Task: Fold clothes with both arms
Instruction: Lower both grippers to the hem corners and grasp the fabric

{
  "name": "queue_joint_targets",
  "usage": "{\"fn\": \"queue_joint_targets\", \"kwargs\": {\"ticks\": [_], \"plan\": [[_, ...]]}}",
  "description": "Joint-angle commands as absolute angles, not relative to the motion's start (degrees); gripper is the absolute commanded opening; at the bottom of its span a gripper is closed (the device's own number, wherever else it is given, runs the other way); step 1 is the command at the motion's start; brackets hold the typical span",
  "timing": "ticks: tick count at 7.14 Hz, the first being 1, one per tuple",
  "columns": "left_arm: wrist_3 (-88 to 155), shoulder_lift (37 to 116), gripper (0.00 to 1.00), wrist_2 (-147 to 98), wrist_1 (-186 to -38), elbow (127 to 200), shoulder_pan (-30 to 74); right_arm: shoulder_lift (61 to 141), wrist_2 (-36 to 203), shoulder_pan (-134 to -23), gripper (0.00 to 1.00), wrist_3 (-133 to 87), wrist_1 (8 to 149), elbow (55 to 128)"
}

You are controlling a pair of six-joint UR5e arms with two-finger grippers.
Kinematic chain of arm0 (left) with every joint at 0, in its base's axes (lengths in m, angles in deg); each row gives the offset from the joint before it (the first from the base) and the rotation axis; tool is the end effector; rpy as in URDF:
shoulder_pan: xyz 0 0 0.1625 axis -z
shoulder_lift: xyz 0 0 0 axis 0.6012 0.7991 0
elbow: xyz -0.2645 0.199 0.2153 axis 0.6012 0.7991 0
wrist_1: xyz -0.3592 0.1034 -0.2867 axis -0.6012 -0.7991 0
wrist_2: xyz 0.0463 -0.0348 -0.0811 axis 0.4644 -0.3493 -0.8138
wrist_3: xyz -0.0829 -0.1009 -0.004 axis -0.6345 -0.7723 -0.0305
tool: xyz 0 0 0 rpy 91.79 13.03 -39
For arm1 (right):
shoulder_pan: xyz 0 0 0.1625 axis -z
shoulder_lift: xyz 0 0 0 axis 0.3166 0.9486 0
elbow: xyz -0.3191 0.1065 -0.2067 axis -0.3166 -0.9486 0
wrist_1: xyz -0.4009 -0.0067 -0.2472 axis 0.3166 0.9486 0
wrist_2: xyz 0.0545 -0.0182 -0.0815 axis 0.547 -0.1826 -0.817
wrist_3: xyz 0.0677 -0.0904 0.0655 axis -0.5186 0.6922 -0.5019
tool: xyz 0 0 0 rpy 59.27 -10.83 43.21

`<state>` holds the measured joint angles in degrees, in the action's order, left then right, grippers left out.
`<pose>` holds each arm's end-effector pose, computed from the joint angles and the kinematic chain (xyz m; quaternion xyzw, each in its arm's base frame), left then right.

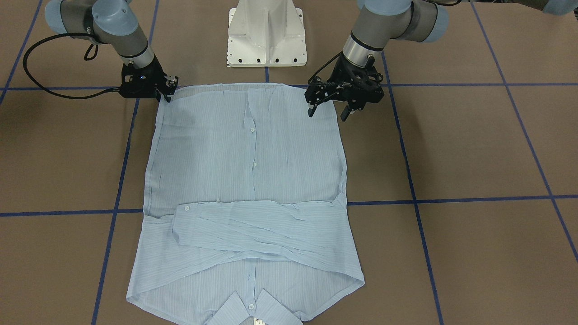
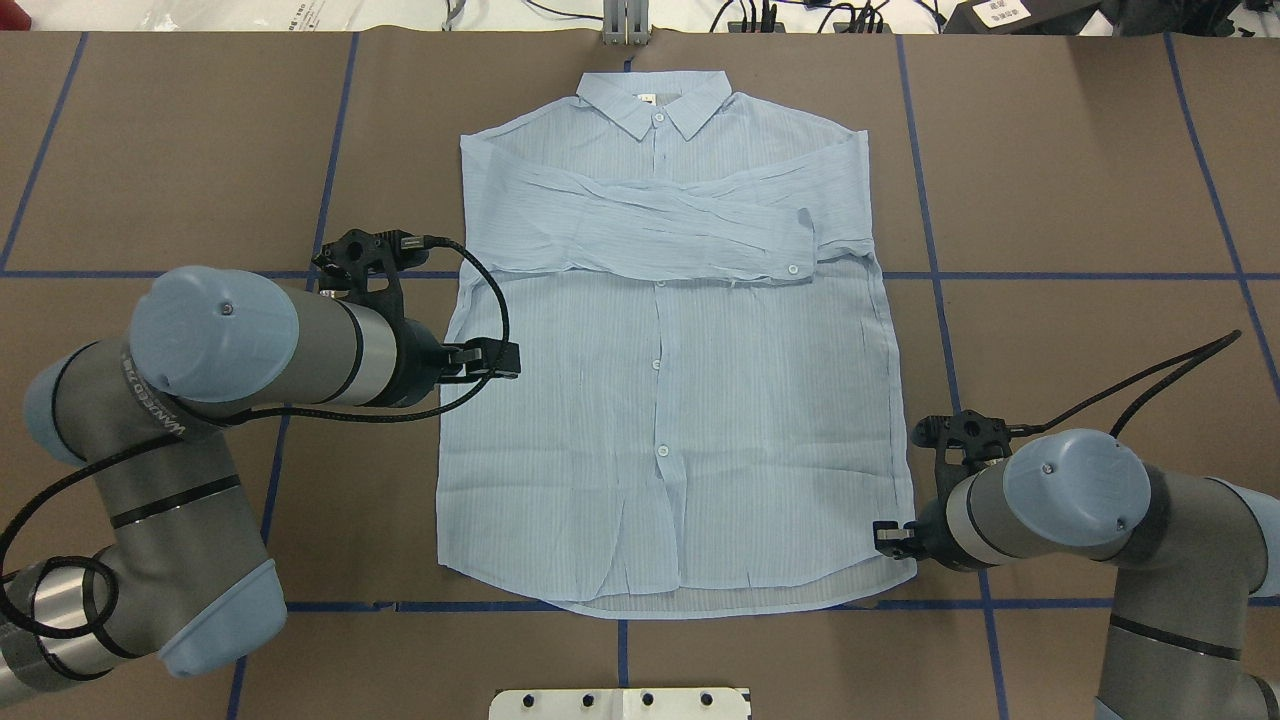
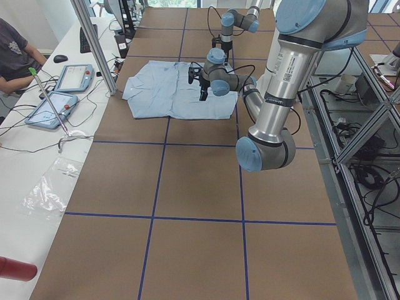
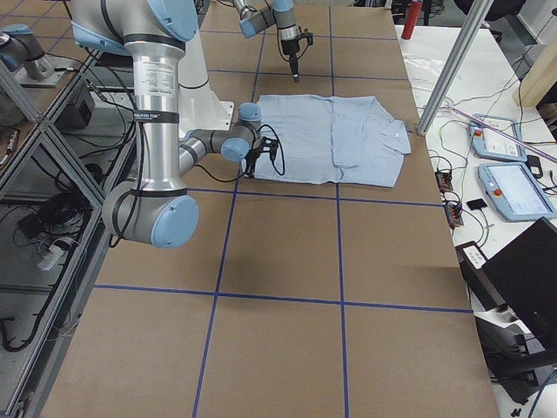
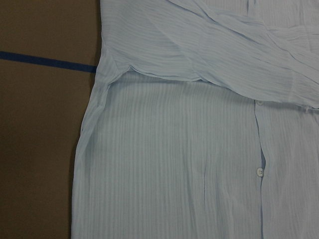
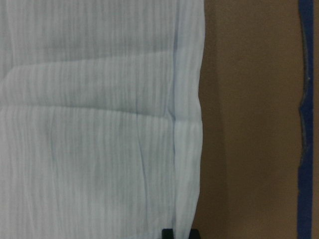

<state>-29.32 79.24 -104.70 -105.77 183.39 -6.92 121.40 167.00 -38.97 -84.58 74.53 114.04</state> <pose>0.4990 -0.4119 0.1880 0.1056 0.5153 -0.0794 0.8468 -0.4967 -0.2885 0.3833 -0.0256 -0.3881 0.0151 0.9211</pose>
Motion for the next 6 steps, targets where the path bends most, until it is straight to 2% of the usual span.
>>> {"fn": "queue_joint_targets", "kwargs": {"ticks": [1,3,6], "plan": [[-29.25,79.19,0.99,-104.7,-106.0,182.04,-7.33,121.74,166.59,-39.11,0.0,-84.58,74.47,114.75],[-29.51,78.49,0.99,-105.13,-105.82,181.34,-7.95,121.74,166.23,-39.2,0.0,-84.58,74.47,114.93],[-34.34,74.71,0.98,-104.79,-103.73,181.95,-16.01,121.48,165.26,-39.11,0.0,-84.58,74.38,115.11]]}}
